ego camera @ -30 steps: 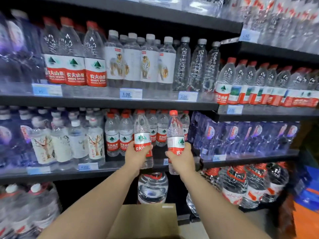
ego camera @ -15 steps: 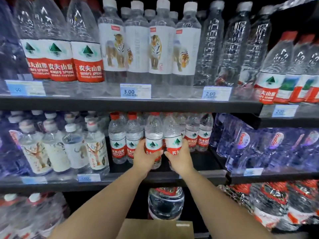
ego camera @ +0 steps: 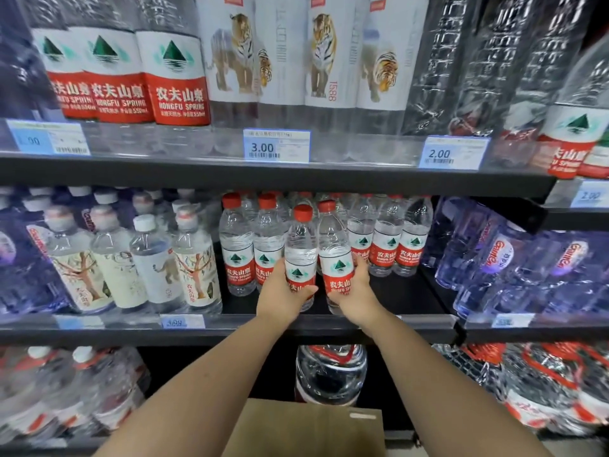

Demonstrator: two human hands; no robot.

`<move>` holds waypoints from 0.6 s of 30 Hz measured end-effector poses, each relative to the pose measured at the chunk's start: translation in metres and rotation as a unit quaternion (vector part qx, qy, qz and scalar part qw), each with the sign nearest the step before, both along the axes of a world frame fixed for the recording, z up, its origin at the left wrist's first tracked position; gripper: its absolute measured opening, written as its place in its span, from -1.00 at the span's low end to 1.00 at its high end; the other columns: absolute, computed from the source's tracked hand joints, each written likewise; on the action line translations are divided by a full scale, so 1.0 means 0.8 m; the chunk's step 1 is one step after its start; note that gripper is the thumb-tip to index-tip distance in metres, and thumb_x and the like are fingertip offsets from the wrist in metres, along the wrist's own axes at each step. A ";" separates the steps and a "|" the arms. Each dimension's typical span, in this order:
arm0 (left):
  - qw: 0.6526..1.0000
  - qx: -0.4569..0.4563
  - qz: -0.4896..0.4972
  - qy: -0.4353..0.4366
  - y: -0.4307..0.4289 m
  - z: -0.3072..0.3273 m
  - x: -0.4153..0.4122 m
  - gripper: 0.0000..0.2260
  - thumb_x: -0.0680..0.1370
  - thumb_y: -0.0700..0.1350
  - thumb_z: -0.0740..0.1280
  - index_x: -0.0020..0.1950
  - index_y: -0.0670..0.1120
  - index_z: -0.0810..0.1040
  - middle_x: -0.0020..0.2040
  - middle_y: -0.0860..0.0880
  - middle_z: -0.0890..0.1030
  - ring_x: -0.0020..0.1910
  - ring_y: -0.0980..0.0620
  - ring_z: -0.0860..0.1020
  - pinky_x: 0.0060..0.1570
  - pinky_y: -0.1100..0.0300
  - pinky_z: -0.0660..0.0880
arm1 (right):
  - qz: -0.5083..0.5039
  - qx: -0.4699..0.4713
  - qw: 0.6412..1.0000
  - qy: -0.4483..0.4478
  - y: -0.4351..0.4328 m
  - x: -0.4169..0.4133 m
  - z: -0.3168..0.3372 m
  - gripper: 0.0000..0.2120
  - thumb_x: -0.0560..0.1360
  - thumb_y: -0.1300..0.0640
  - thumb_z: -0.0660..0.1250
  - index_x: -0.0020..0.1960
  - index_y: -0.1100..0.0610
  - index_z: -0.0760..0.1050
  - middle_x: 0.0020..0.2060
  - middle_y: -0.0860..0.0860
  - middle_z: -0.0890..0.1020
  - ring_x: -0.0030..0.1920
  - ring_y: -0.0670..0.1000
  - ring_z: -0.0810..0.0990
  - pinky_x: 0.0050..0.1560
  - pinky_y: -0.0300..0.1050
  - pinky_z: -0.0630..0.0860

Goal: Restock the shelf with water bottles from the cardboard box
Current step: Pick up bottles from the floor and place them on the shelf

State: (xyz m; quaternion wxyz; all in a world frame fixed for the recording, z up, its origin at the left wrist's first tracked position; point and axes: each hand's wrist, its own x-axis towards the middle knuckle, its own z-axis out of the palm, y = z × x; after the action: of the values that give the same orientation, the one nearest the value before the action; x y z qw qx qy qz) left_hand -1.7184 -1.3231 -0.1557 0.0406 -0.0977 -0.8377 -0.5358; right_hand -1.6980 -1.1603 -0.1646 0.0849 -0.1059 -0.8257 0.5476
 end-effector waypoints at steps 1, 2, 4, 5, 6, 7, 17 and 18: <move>1.000 -0.019 0.005 0.006 -0.001 -0.001 0.001 -0.37 0.40 -0.06 0.53 0.41 0.03 0.36 0.20 0.16 0.55 0.18 0.14 0.50 0.13 0.21 0.41 | 0.004 0.001 1.000 -0.010 0.004 0.000 -0.001 -0.13 0.40 0.36 0.42 0.51 -0.09 0.04 0.32 -0.05 0.31 0.25 0.01 0.44 -0.07 -0.30 0.52; 0.999 -0.033 0.012 0.010 -0.002 -0.004 0.002 -0.38 0.40 -0.03 0.53 0.41 0.06 0.36 0.23 0.16 0.56 0.19 0.12 0.51 0.16 0.16 0.44 | 0.003 0.007 1.000 -0.016 0.007 0.000 0.000 -0.15 0.38 0.34 0.46 0.50 -0.07 0.11 0.31 -0.04 0.34 0.24 0.01 0.46 0.00 -0.26 0.52; 0.998 -0.055 0.027 0.003 -0.006 -0.010 0.003 -0.43 0.40 0.03 0.52 0.37 0.08 0.40 0.21 0.14 0.59 0.19 0.09 0.54 0.18 0.07 0.49 | 0.001 0.006 1.000 -0.021 0.011 0.000 -0.002 -0.18 0.32 0.30 0.51 0.44 -0.06 0.22 0.27 -0.01 0.43 0.25 0.01 0.49 0.18 -0.08 0.50; 0.997 -0.064 0.037 -0.001 -0.007 -0.011 0.003 -0.46 0.40 0.04 0.52 0.33 0.08 0.43 0.19 0.13 0.60 0.18 0.08 0.55 0.17 0.05 0.50 | 0.003 -0.005 1.000 -0.027 0.012 0.003 0.000 -0.19 0.31 0.31 0.52 0.43 -0.04 0.23 0.25 -0.01 0.47 0.24 0.00 0.50 0.23 -0.05 0.47; 0.996 -0.070 0.047 -0.002 -0.008 -0.012 0.004 -0.49 0.39 0.05 0.52 0.29 0.07 0.45 0.15 0.12 0.61 0.15 0.08 0.57 0.16 0.04 0.51 | 0.004 -0.018 0.999 -0.035 0.013 0.005 0.002 -0.20 0.32 0.35 0.52 0.42 -0.02 0.23 0.21 -0.02 0.50 0.22 -0.02 0.51 0.23 -0.05 0.46; 0.996 -0.074 0.058 -0.002 -0.009 -0.012 0.004 -0.51 0.39 0.05 0.52 0.26 0.06 0.47 0.11 0.12 0.62 0.11 0.07 0.58 0.12 0.05 0.53 | 0.008 -0.031 0.999 -0.039 0.015 0.006 0.003 -0.20 0.32 0.38 0.51 0.42 0.00 0.23 0.16 -0.05 0.53 0.20 -0.03 0.52 0.20 -0.07 0.45; 0.986 -0.072 0.149 -0.016 0.011 -0.007 -0.010 -0.68 0.42 -0.01 0.48 0.06 0.04 0.42 -0.18 0.14 0.52 -0.19 0.09 0.56 -0.23 0.16 0.47 | -0.020 -0.034 0.999 -0.027 -0.002 -0.023 0.005 -0.21 0.25 0.37 0.58 0.39 0.13 0.33 0.21 0.03 0.56 0.21 0.02 0.52 0.23 -0.05 0.45; 0.985 -0.068 0.159 -0.018 0.014 -0.008 -0.013 -0.72 0.43 -0.03 0.47 0.03 0.04 0.43 -0.19 0.12 0.52 -0.18 0.08 0.57 -0.23 0.16 0.47 | -0.026 -0.036 0.999 -0.025 -0.004 -0.027 0.003 -0.23 0.26 0.37 0.58 0.38 0.13 0.34 0.22 0.04 0.56 0.22 0.03 0.52 0.25 -0.03 0.45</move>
State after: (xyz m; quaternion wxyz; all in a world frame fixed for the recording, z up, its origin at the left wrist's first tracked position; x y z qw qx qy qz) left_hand -1.7288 -1.3116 -0.1623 0.1038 0.0437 -0.8776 -0.4660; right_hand -1.7193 -1.1635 -0.1621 0.0751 -0.1440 -0.8042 0.5717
